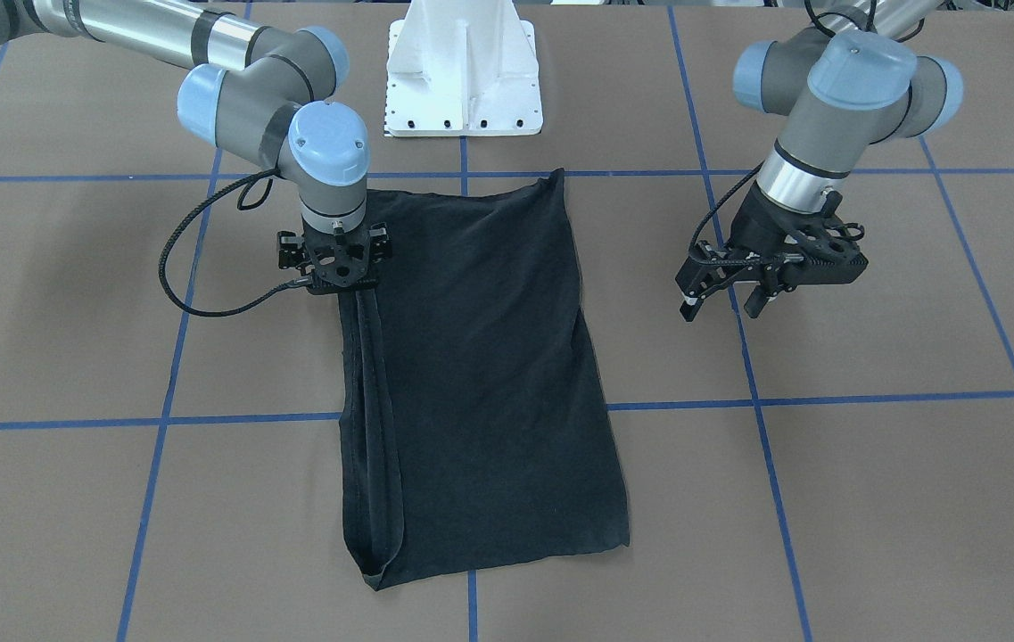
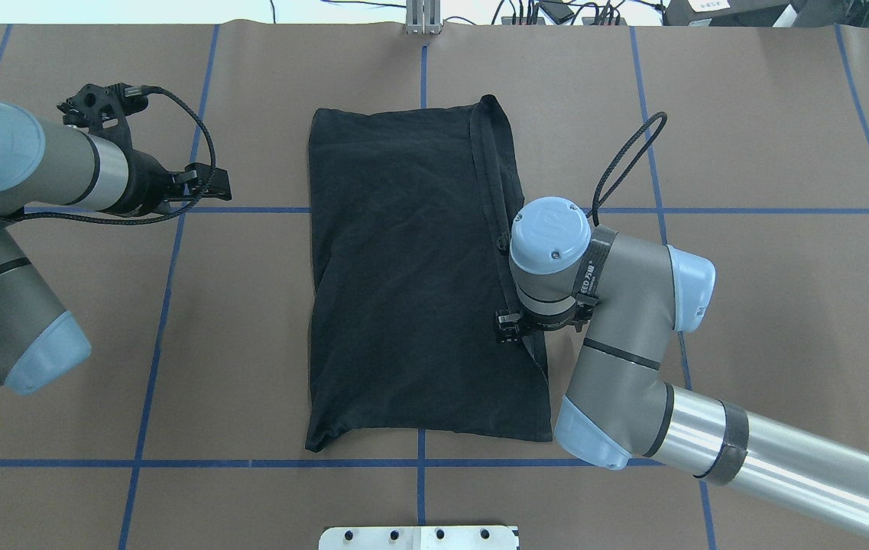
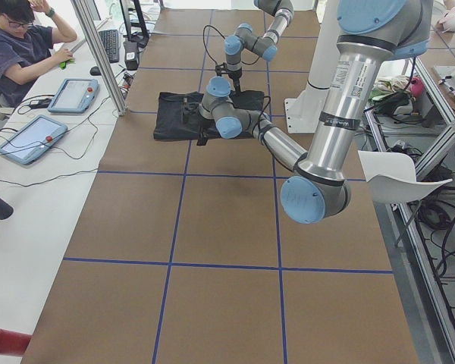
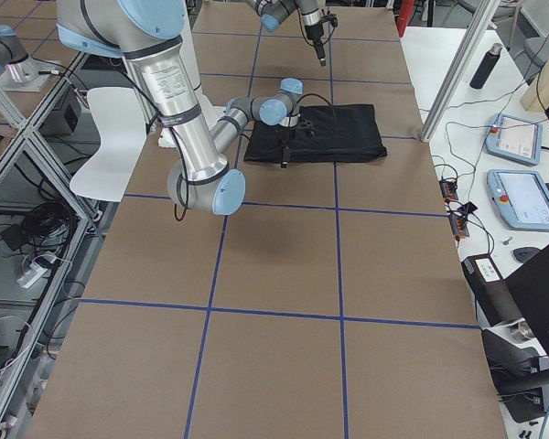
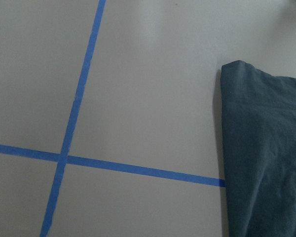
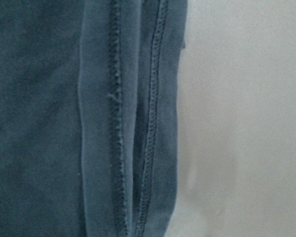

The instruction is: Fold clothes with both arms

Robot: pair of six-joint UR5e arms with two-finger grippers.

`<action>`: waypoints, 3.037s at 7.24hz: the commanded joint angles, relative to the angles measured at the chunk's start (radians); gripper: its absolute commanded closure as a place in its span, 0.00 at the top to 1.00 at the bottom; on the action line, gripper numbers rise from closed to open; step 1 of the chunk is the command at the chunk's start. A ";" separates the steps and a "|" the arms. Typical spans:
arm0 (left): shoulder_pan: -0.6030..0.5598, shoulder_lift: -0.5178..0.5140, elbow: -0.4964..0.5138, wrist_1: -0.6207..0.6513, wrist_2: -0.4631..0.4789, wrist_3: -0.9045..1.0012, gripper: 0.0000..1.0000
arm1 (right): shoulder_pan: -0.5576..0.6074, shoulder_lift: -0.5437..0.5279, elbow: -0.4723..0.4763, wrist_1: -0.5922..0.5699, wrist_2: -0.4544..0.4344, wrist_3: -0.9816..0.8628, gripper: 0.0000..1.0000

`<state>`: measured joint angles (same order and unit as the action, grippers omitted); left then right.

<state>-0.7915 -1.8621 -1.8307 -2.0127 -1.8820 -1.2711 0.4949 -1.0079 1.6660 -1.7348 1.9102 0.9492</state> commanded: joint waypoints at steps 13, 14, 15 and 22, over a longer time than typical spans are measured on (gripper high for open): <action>-0.005 0.000 -0.041 0.002 0.000 0.007 1.00 | 0.139 0.081 -0.094 0.137 0.038 -0.089 1.00; -0.008 -0.002 -0.065 0.002 0.001 0.009 1.00 | 0.137 0.115 -0.197 0.217 0.036 -0.089 1.00; -0.012 0.000 -0.091 0.003 0.003 0.009 1.00 | 0.139 0.146 -0.274 0.250 0.036 -0.089 1.00; -0.012 0.003 -0.127 0.009 0.008 0.007 1.00 | 0.203 0.160 -0.328 0.235 0.026 -0.208 1.00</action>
<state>-0.8034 -1.8581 -1.9571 -2.0034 -1.8746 -1.2640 0.6844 -0.8422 1.3389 -1.4978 1.9361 0.7705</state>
